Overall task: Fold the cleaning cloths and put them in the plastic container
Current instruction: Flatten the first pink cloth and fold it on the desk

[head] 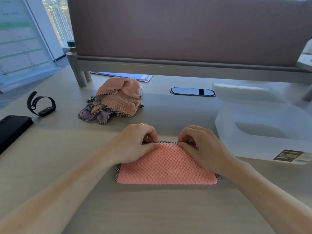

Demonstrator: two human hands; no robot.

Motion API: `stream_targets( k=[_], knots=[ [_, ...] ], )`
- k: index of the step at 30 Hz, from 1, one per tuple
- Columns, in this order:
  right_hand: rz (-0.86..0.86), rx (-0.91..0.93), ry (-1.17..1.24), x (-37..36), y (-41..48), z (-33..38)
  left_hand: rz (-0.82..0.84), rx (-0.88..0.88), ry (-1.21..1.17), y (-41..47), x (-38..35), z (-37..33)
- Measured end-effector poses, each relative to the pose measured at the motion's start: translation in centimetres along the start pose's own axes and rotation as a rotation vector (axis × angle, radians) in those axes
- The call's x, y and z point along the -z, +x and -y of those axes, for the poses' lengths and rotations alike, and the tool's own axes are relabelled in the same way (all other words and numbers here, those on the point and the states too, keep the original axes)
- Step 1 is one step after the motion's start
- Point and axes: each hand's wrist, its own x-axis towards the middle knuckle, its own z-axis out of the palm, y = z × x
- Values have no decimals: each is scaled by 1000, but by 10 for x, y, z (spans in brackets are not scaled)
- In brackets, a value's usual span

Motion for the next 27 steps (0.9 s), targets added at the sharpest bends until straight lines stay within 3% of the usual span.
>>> stream_targets(
  k=[11, 17, 23, 27],
  knots=[
    [27, 6, -42, -1, 1, -1, 37, -7, -19, 4, 0, 2],
    [20, -16, -108, -3, 0, 0, -78, -91, 149, -2, -7, 11],
    [55, -29, -216, 10, -8, 13, -132, 48, 227, -20, 3, 10],
    [80, 76, -188, 1, -31, 52, 10, 181, 269, -34, 20, 23]
  ],
)
